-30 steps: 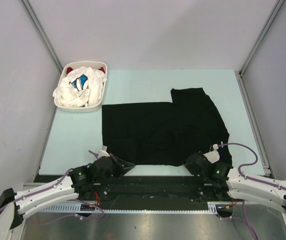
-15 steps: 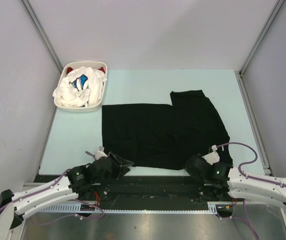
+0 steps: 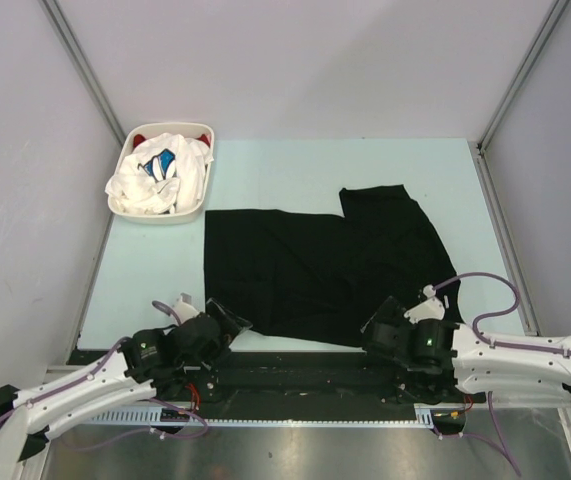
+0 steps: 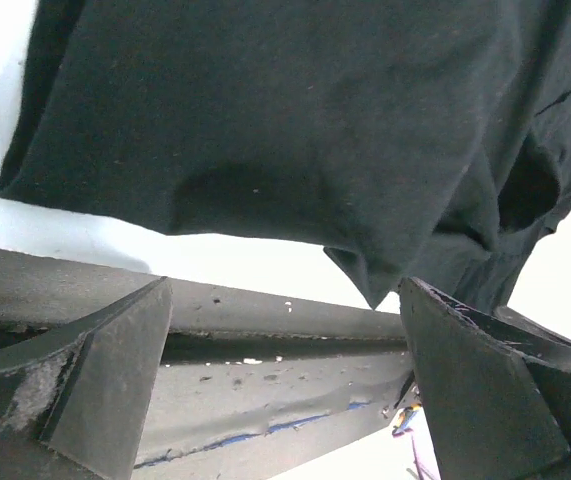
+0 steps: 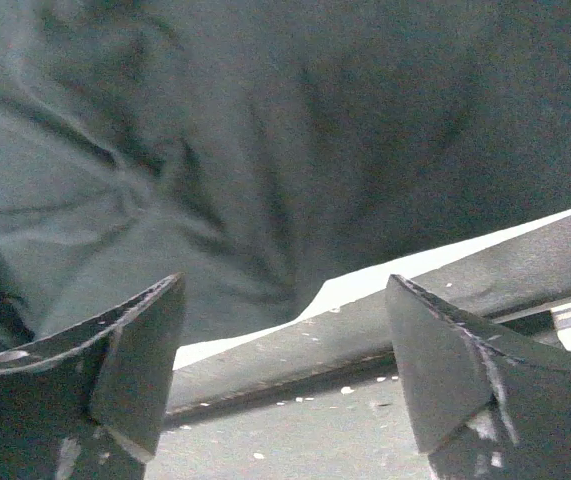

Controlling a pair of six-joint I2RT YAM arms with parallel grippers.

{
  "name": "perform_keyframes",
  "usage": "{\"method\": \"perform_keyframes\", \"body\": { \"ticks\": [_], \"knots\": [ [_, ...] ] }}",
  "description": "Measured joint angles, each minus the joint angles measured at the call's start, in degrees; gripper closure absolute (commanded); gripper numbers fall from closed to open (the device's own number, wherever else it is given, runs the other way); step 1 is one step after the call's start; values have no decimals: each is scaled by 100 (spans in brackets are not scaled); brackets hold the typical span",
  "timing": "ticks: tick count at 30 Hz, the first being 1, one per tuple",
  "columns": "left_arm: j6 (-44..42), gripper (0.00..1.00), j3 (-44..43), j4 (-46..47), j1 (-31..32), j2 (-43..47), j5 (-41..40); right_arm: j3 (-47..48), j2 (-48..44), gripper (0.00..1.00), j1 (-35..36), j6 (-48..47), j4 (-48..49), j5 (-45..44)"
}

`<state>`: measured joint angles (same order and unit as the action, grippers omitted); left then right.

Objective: Fold and stack the t-shirts
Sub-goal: Fold the tshirt

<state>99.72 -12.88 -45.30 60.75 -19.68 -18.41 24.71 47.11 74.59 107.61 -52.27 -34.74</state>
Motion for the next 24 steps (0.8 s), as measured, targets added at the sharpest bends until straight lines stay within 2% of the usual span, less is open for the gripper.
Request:
{"method": "perform_keyframes", "body": {
  "ticks": [1,6,9,15,20,24],
  "knots": [
    [-81,0,-103,-72,0,-61,-85,131,11,1,7,31,-144,-94],
    [-444,0,-664,-142,0,-295,-503,859,24,0,-46,-304,-713,-778],
    [-767,0,-984,22,0,-476,-758,1257,42,0,-557,-852,-785,-1134],
    [-1781,0,-1333,951,-234,-1381,-752,1453,317,0,-3440,-3143,35,-990],
    [-2656,0,-1648,2079,-643,-2876,-216,1453,975,0,-5659,-4741,833,-199],
    [-3115,0,-1698,2946,-1095,-3724,435,1414,1266,1,-6874,-5563,1123,503]
  ]
}}
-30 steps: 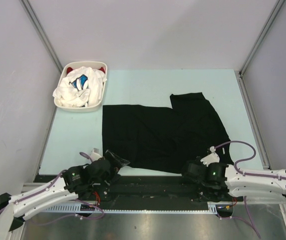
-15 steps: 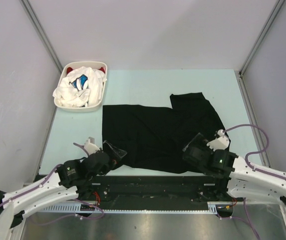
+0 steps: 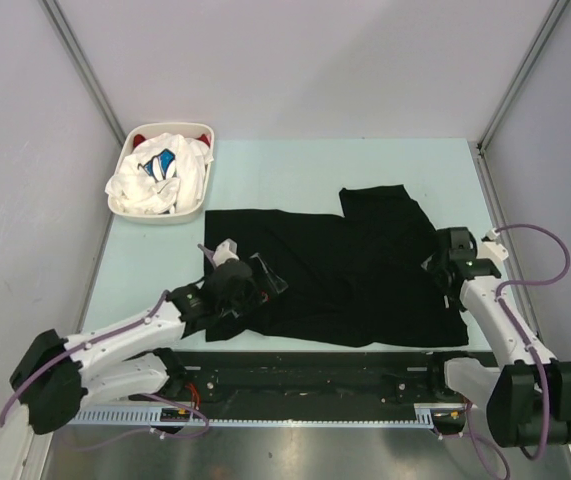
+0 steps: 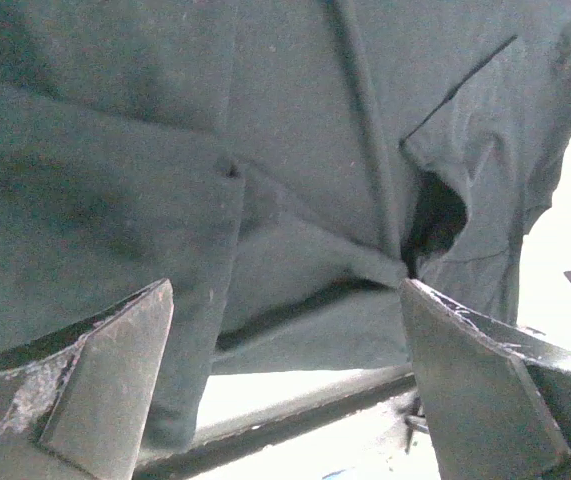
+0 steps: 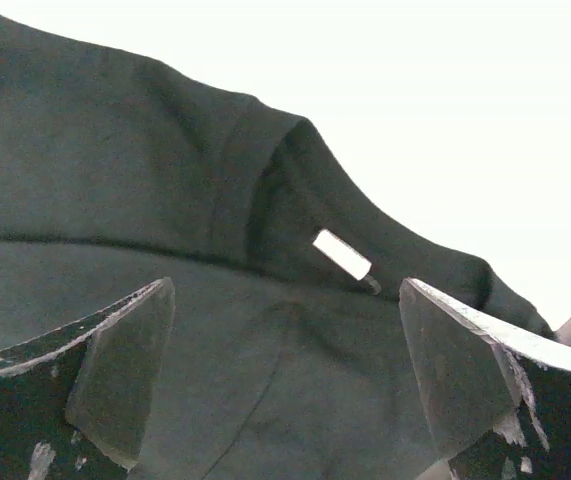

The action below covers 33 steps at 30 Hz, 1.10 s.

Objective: Fold and stack the t-shirts
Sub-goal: Fold the tshirt

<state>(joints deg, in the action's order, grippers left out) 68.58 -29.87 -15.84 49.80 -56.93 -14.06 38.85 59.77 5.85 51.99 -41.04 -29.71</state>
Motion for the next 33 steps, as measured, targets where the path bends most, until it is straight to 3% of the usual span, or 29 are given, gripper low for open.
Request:
{"method": "perform_keyframes", "body": {
  "ticks": [6,11,18,21,24,25,27,28,30,32,33],
  "knots": [
    [-369,0,-4,1152,-1056,-870,1064,-90,216,1,-1252,-813,70,909],
    [-466,0,46,1757,-1665,-1237,1770,-111,612,3,-1327,-1099,96,1554],
    [-389,0,767,2612,-2385,-1248,2601,-155,1300,7,-1399,-1244,105,1928],
    [-328,0,960,2918,-2435,-1338,2892,-149,1506,16,-1370,-1198,114,1934],
    [-256,0,1082,3261,-2450,-1519,3174,-144,1519,36,-1255,-1091,149,1873],
    [-249,0,1117,3392,-2468,-1591,3281,-142,1530,48,-1209,-1051,175,1845],
    [-240,0,1161,3560,-2505,-1720,3440,-142,1534,59,-1113,-994,227,1805],
    [-236,0,1189,3659,-2529,-1788,3539,-142,1534,71,-1082,-944,245,1794],
    [-208,0,1235,3805,-2579,-1869,3683,-142,1534,81,-1073,-896,240,1709],
    [-208,0,1259,3882,-2603,-1882,3762,-144,1537,98,-1099,-850,216,1663],
    [-212,0,1270,3897,-2614,-1878,3801,-144,1537,100,-1110,-835,214,1646]
  ]
}}
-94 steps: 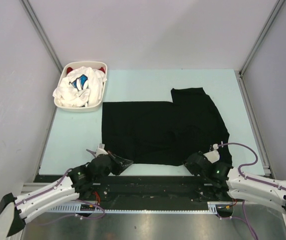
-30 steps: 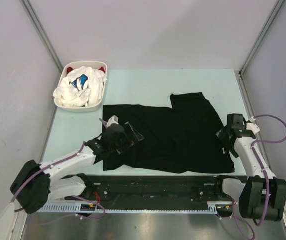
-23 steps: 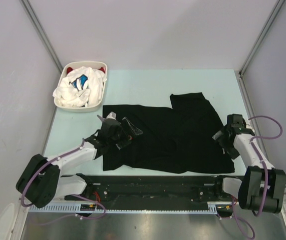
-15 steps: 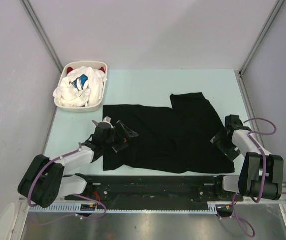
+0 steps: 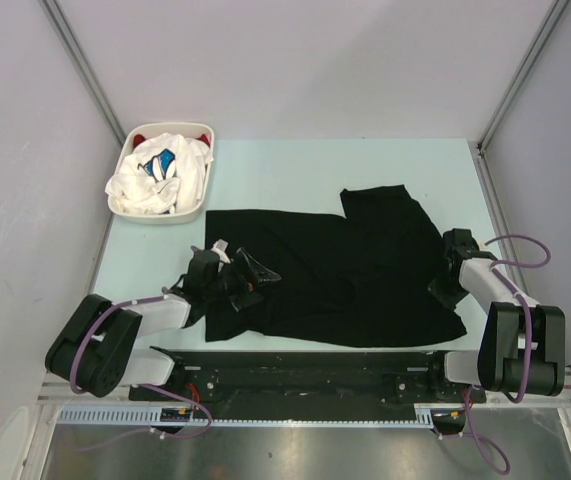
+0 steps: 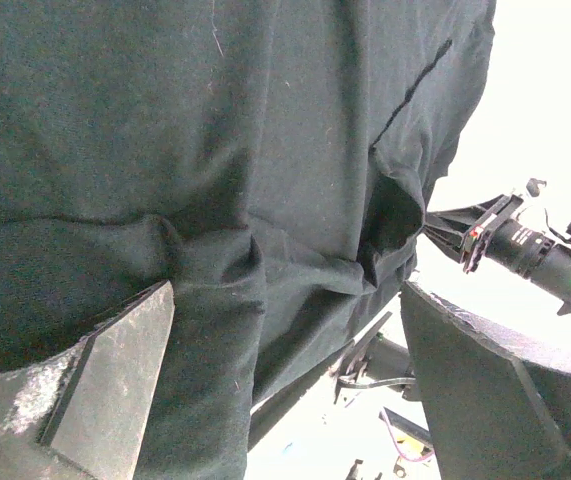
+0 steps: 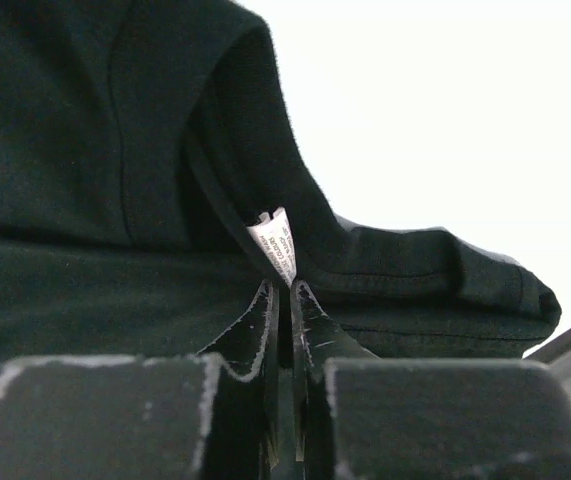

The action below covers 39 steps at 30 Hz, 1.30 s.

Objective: Fold and stack the t-shirts
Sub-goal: Fold the tshirt

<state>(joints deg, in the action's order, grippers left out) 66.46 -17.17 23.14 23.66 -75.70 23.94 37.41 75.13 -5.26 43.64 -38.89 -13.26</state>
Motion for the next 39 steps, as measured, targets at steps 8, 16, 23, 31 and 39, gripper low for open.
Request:
{"method": "perform_keyframes", "body": {
  "ticks": [8,16,23,31,39],
  "knots": [
    [-74,0,59,-35,-59,188,96,61,42,100,-92,-26,-85,-240],
    [-122,0,90,-90,-103,334,92,535,249,92,-284,-280,-337,-992],
    [-275,0,101,-330,-153,389,76,667,271,0,-354,-490,-367,-1683],
    [-555,0,63,-1165,-238,1235,-275,907,-393,0,79,-507,-498,-2352],
    [-772,0,-793,-1899,-282,1438,-776,1779,-1342,0,1062,-820,339,-1770]
  ]
}}
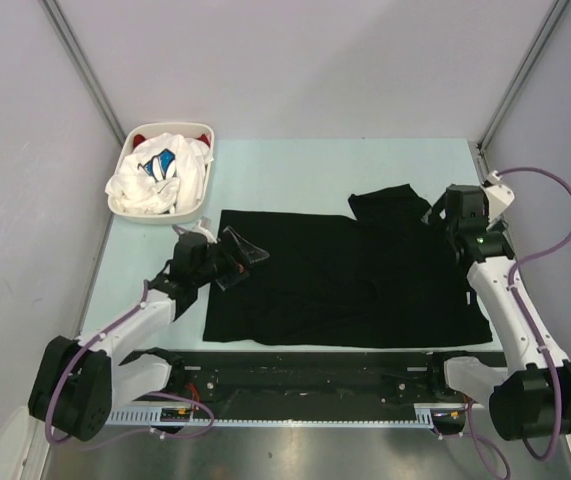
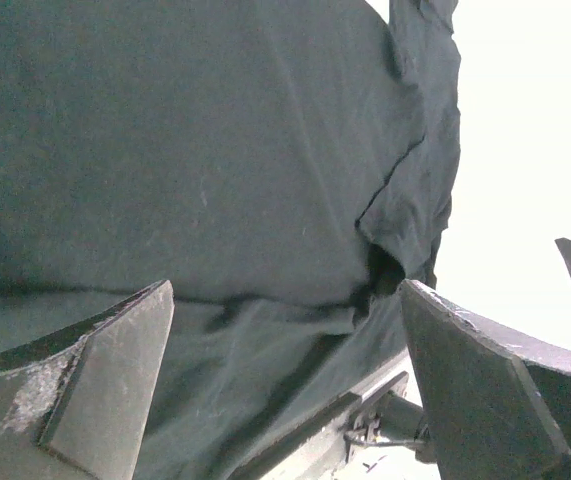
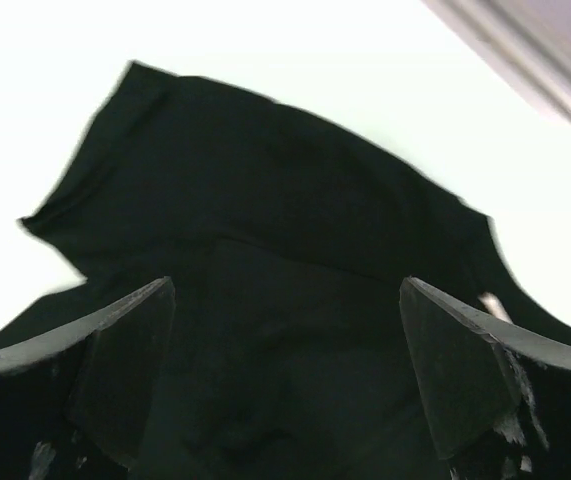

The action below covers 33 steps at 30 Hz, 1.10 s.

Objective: Fold and stack the t-shirts
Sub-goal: Fold the tshirt

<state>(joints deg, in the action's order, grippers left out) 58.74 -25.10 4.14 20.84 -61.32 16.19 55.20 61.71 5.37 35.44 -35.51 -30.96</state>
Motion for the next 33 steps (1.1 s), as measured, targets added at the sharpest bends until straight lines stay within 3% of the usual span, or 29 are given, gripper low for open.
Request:
{"method": "perform_keyframes", "body": {
  "ticks": [4,8,12,18,23,30,33],
  "knots": [
    [-133,0,-616,-136,-98,-516,-120,208,608,0,24,-262,730,800],
    [-361,0,-1593,-358,-319,-1464,-297,953,2166,0,-37,-498,1108,1596],
    [-590,0,-2557,-614,-616,-2391,-415,1646,3510,1,-57,-710,1429,1790],
    [-940,0,-3742,-1086,-914,-3532,-564,2079,4518,7,-363,-699,1856,1897],
    [-1075,1,-4004,-1217,-1014,-3936,-557,2455,5184,15,-754,-603,2474,2144],
    [-1185,1,-4131,-1257,-1099,-4251,-546,3650,6360,39,-837,-570,2706,2579],
    [-1248,1,-4135,-1261,-1154,-4319,-538,4004,6614,41,-737,-592,2675,2693]
  ]
}}
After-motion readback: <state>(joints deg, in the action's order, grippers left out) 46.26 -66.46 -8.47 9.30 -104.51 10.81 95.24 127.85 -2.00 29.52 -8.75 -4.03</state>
